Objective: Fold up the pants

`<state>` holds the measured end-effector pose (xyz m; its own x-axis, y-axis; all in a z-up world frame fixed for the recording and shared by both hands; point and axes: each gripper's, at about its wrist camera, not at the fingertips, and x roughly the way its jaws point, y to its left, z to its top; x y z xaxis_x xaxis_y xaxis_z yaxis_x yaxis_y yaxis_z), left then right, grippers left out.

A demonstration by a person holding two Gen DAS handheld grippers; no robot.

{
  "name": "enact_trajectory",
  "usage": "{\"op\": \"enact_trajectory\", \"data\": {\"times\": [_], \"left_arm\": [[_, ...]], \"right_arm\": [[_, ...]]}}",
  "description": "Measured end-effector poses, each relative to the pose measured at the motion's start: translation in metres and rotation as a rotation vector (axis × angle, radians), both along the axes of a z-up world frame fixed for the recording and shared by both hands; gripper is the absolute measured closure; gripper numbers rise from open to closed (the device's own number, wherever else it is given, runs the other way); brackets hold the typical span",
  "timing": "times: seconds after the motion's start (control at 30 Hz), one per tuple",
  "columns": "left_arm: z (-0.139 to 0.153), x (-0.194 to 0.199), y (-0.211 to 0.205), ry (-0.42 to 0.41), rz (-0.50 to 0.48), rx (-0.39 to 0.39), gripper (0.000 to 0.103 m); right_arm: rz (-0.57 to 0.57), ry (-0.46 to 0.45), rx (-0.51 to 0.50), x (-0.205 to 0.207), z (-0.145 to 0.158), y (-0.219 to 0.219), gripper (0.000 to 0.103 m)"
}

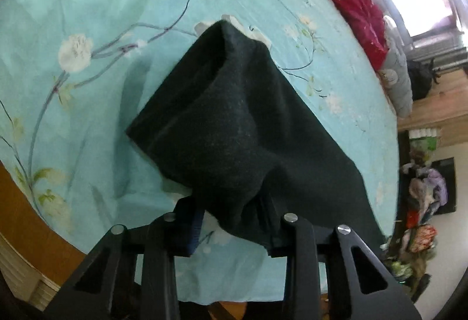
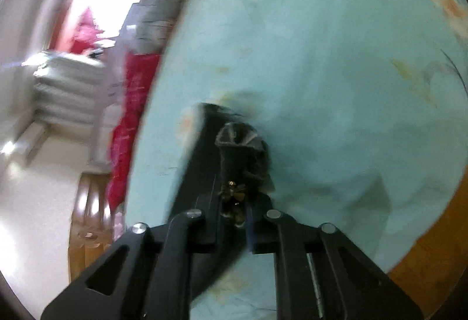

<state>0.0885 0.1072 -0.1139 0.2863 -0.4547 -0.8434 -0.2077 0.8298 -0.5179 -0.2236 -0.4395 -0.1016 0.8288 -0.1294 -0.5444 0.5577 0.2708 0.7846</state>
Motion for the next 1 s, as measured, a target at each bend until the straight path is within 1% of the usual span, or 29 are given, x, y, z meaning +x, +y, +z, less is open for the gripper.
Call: {"op": "enact_trajectory", "data": {"times": [0.03,0.07,0.13,0.17,0.2,0.23,0.27,0.3,0.33,0.37,0.4,0.47,0.5,0.53,0.57,0.63,0.67,0.73,0.77,0.83,0.87,0.97,1.0], "left_arm": [[-0.003,0.002,-0.001,0.011,-0.002,0.004,0.070],[-0.005,0.003,0.000,0.022,0.002,0.001,0.070],[-0.004,-0.004,0.002,0.031,0.006,-0.008,0.070],[0.000,-0.006,-0.001,0.036,-0.021,0.010,0.070],[0.004,-0.009,-0.003,0.031,-0.057,0.020,0.071],[0.010,-0.012,-0.008,0.016,-0.105,0.029,0.071],[0.022,-0.019,-0.015,-0.019,-0.177,0.030,0.070],[0.033,-0.024,-0.020,-0.052,-0.235,0.041,0.064],[0.047,-0.029,-0.030,-0.100,-0.301,0.076,0.059],[0.059,-0.032,-0.039,-0.141,-0.342,0.112,0.044],[0.073,-0.035,-0.051,-0.200,-0.381,0.156,0.031],[0.093,-0.034,-0.076,-0.279,-0.429,0.197,0.029],[0.101,-0.030,-0.095,-0.299,-0.465,0.201,0.028],[0.106,-0.026,-0.111,-0.302,-0.496,0.201,0.028],[0.109,-0.020,-0.131,-0.298,-0.529,0.200,0.028],[0.113,-0.015,-0.180,-0.291,-0.604,0.210,0.028],[0.116,-0.009,-0.213,-0.294,-0.659,0.217,0.028],[0.124,-0.008,-0.263,-0.321,-0.753,0.237,0.028],[0.128,-0.007,-0.293,-0.341,-0.809,0.255,0.028],[0.132,-0.007,-0.358,-0.364,-0.928,0.273,0.028],[0.131,-0.008,-0.395,-0.360,-0.990,0.273,0.028],[0.125,-0.012,-0.472,-0.329,-1.106,0.258,0.028],[0.120,-0.014,-0.504,-0.310,-1.141,0.253,0.028]], "right_arm": [[0.010,0.023,-0.046,0.001,0.008,0.003,0.090],[0.022,0.039,-0.060,0.003,0.010,0.003,0.090],[0.021,0.112,-0.030,0.004,-0.003,0.000,0.088],[0.028,0.136,-0.003,0.004,-0.014,0.000,0.086],[0.021,0.129,0.019,0.001,-0.021,0.000,0.086],[0.005,0.098,0.033,-0.004,-0.024,0.002,0.085],[-0.007,0.060,0.050,-0.011,-0.026,0.003,0.084],[-0.012,0.048,0.055,-0.016,-0.025,0.002,0.082],[-0.014,0.046,0.052,-0.020,-0.025,0.002,0.080],[-0.014,0.040,0.042,-0.024,-0.025,0.002,0.078],[-0.015,0.030,0.034,-0.028,-0.024,0.003,0.076],[-0.019,-0.006,0.035,-0.034,-0.026,0.002,0.070],[-0.018,-0.027,0.042,-0.035,-0.027,0.001,0.067],[-0.017,-0.047,0.050,-0.036,-0.030,0.001,0.060],[-0.018,-0.063,0.058,-0.034,-0.032,0.001,0.057],[-0.016,-0.092,0.067,-0.030,-0.036,0.002,0.056],[-0.012,-0.109,0.068,-0.029,-0.037,0.002,0.056],[0.001,-0.136,0.068,-0.029,-0.039,0.004,0.056],[0.014,-0.155,0.067,-0.028,-0.040,0.004,0.056],[0.022,-0.159,0.057,-0.030,-0.042,0.006,0.056],[0.023,-0.167,0.057,-0.032,-0.044,0.007,0.056],[0.029,-0.198,0.073,-0.039,-0.051,0.008,0.057],[0.031,-0.207,0.079,-0.040,-0.052,0.008,0.057]]}}
